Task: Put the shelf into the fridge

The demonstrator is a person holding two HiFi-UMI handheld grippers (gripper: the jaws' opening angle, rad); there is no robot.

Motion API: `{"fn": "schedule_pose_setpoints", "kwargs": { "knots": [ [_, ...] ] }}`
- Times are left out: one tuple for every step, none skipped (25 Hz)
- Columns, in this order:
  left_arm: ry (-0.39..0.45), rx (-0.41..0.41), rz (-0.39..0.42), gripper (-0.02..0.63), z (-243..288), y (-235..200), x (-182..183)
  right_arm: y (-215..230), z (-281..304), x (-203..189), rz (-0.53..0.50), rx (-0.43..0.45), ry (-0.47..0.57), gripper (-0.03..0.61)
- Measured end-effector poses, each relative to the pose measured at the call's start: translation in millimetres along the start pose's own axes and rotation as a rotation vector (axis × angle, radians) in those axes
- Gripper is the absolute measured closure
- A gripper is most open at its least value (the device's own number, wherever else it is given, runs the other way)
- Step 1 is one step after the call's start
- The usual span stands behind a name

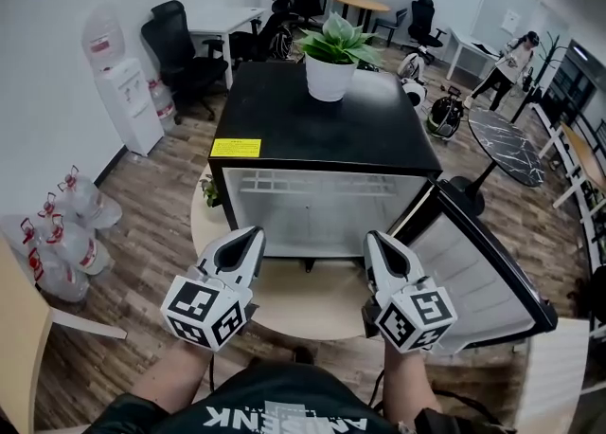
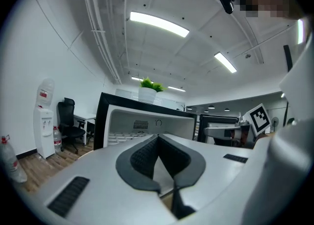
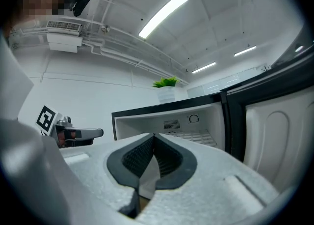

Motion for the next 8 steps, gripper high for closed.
{"fn": "schedule_pose_setpoints", "kwargs": {
  "knots": [
    [-0.002, 0.012, -0.004, 0.612, 0.1, -0.8, 0.4, -0.5, -0.2, 0.8, -0.004, 0.006, 0.0, 0.572],
    [-0.002, 0.019, -0.009, 0.614, 0.1, -1.1, 0.7, -0.7, -0.6, 1.8, -0.006, 0.012, 0.002, 0.572],
    [-0.002, 0.021, -0.012, 0.614, -0.1, -1.1, 0.9, -0.4, -1.3, 2.5, -0.004, 0.012, 0.004, 0.572],
    [0.001, 0.02, -0.016, 0.614, -0.5, -1.0, 1.2, 0.4, -2.0, 2.8, -0.001, 0.006, 0.005, 0.572],
    [0.004, 0.017, -0.019, 0.614, -1.0, -1.0, 1.5, 1.2, -2.5, 2.8, 0.0, -0.001, 0.004, 0.572],
    [0.007, 0.014, -0.021, 0.612, -1.4, -0.9, 1.9, 1.7, -2.8, 2.8, -0.001, -0.006, 0.001, 0.572],
    [0.01, 0.013, -0.022, 0.613, -1.8, -1.0, 2.4, 1.9, -2.9, 2.7, -0.004, -0.008, -0.002, 0.572],
    [0.014, 0.011, -0.024, 0.614, -2.2, -1.0, 2.9, 2.1, -2.9, 2.6, -0.006, -0.01, -0.006, 0.572]
  ]
}}
Point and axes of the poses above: the fingertips, and each gripper's own axes: z forward along the fingers, y to its right, x out of its top, the point moved 2 cm from there along -z, backward along the fingers, and after that the axes turned 9 degrees about -z, right-handed, at the moved point
